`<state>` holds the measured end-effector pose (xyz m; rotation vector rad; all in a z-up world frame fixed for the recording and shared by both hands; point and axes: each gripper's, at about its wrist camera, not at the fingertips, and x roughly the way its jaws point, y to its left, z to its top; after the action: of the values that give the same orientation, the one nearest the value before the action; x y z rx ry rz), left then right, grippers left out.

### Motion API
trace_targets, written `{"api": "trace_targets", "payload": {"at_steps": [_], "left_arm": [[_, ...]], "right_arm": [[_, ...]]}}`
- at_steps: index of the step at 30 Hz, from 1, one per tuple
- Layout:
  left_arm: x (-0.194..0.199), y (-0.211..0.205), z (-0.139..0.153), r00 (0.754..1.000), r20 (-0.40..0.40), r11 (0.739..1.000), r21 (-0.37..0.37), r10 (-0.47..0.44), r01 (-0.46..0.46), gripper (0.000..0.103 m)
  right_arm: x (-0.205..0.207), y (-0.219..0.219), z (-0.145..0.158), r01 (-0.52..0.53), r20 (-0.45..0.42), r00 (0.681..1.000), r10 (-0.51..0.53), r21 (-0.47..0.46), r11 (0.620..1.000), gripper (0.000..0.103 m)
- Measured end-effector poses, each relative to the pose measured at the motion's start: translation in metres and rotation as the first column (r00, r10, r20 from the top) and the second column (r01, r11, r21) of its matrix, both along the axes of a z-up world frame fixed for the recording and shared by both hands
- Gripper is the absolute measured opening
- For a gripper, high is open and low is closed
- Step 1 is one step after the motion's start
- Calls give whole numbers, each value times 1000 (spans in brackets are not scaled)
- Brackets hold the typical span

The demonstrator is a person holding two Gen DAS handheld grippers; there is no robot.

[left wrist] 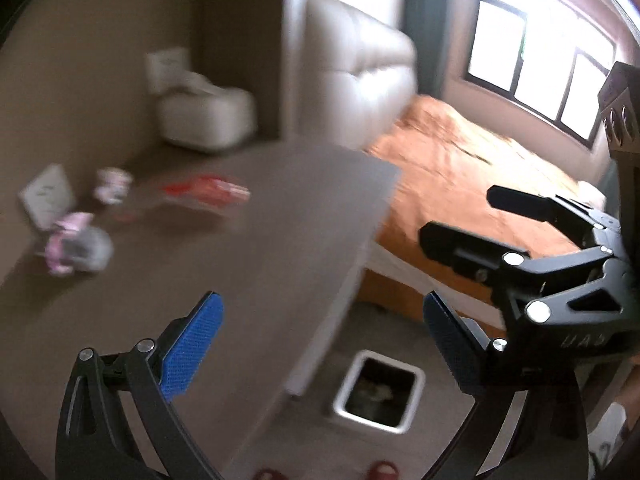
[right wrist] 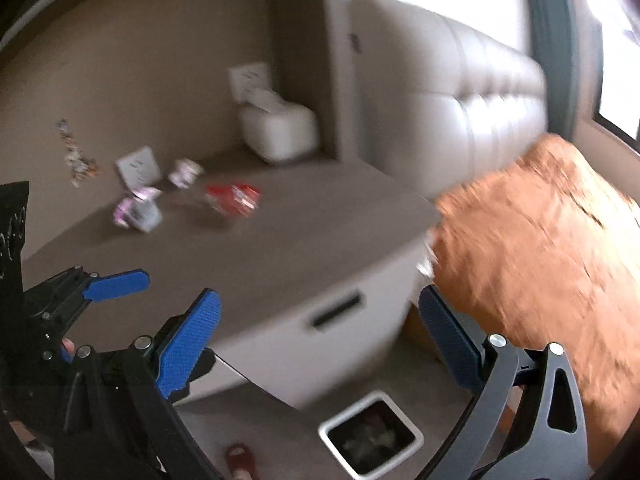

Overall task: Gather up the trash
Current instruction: 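Return both tools from the bin to the desk, then grasp the pink snack bag with the left tool while the right tool grasps the grey cloth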

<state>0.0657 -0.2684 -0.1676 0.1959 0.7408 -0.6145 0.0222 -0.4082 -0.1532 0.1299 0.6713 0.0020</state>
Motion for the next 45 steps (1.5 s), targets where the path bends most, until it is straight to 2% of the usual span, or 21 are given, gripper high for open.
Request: {"api": "trace_targets", "payload": {"at_steps": [4,10,17,21,26,32,39,41,45], "left_arm": [[19,55,19,992,58,994,23,110,-111,98],[61,144,35,969,100,972,43,227,-232,98],[123,205,31,967,108,969,62,230,-238,98],[159,217,20,976,113,980,57,184,-191,98],[204,218,1,986,151,987,130,71,-92,98],[238,216,-23,993,110,978,208,-32,9,98],[262,207,-43,993,3,976,187,-115,112,98],[266,204,-46,990,-13,975,174,-141,141,98],[274,196,-55,982,-54,969,166,-179,186,98]], "right_arm": [[30,44,15,-99,45,994,99,0,995,99],[77,107,21,-212,54,976,212,-13,977,99],[136,167,8,-250,6,968,250,-41,967,99],[166,185,-7,-247,-34,969,246,-41,968,99],[193,199,-24,-231,-79,971,227,-49,972,99],[215,205,-37,-229,-115,967,225,-18,973,99],[231,211,-48,-245,-152,959,240,-10,970,98],[235,214,-52,-254,-168,954,249,-9,967,94],[241,217,-63,-278,-204,940,273,8,961,78]]}}
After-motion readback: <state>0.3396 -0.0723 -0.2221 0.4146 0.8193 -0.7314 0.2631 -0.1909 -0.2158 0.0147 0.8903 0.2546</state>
